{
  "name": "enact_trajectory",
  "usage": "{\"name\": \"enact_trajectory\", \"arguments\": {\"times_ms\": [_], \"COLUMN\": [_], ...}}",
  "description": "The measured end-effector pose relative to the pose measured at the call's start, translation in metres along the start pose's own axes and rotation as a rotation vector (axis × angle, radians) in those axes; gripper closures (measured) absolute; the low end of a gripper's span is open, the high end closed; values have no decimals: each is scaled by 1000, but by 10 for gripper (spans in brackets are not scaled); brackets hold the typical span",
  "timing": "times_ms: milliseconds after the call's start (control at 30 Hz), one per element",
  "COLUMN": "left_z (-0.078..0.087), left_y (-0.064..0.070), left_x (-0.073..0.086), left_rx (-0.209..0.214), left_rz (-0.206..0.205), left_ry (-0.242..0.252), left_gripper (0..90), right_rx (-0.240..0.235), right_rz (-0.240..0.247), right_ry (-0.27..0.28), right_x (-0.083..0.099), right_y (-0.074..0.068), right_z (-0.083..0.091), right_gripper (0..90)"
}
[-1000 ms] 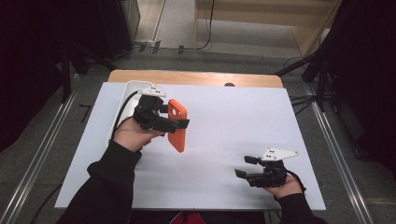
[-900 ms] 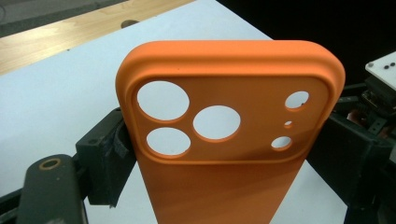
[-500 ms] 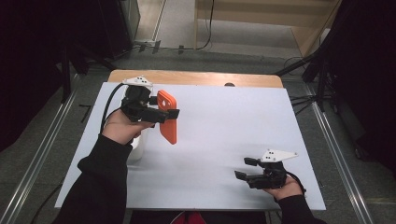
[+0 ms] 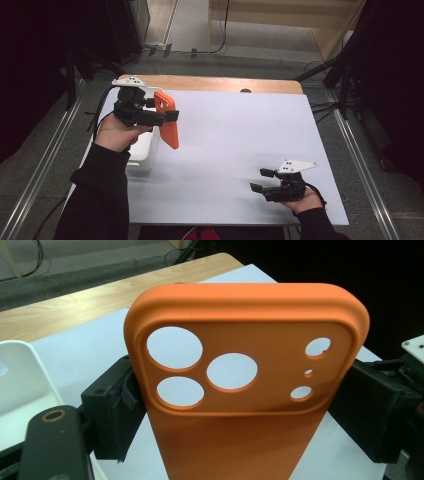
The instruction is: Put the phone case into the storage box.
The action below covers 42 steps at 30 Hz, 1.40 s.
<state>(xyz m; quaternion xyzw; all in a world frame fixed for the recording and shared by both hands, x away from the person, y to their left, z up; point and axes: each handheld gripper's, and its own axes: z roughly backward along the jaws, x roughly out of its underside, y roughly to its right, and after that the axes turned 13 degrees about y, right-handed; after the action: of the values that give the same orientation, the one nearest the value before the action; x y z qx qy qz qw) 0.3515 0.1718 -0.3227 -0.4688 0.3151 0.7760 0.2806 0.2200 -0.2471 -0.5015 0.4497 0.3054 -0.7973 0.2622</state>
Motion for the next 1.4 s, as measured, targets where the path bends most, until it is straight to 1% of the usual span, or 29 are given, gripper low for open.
{"name": "enact_trajectory", "arguments": {"times_ms": [267, 400, 533, 733, 833, 1167, 1333, 1400], "left_z": [13, 20, 28, 42, 46, 46, 46, 46], "left_y": [-7, -10, -15, -25, -29, -34, -38, -40], "left_x": [-2, -3, -4, -5, -5, -3, -2, -2], "left_rx": [-25, -39, -45, -93, -120, -181, -211, -220], "left_rz": [21, 24, 33, 47, 51, 44, 57, 70], "left_ry": [27, 40, 54, 81, 86, 81, 90, 100], "left_gripper": [157, 157, 157, 157, 157, 157, 157, 157], "right_rx": [-7, -12, -14, -17, -16, -17, -16, -14], "right_rz": [9, 13, 12, 13, 10, 13, 16, 14], "right_ry": [-2, -5, 16, 9, 5, -1, -2, -1], "right_x": [-1, -2, -4, -3, -3, -3, -3, -3], "right_y": [0, 0, -1, -1, -1, -1, -2, -2], "right_z": [-3, -4, -3, -3, -3, -4, -4, -4], "right_gripper": [290, 290, 290, 290, 290, 290, 290, 290]}}
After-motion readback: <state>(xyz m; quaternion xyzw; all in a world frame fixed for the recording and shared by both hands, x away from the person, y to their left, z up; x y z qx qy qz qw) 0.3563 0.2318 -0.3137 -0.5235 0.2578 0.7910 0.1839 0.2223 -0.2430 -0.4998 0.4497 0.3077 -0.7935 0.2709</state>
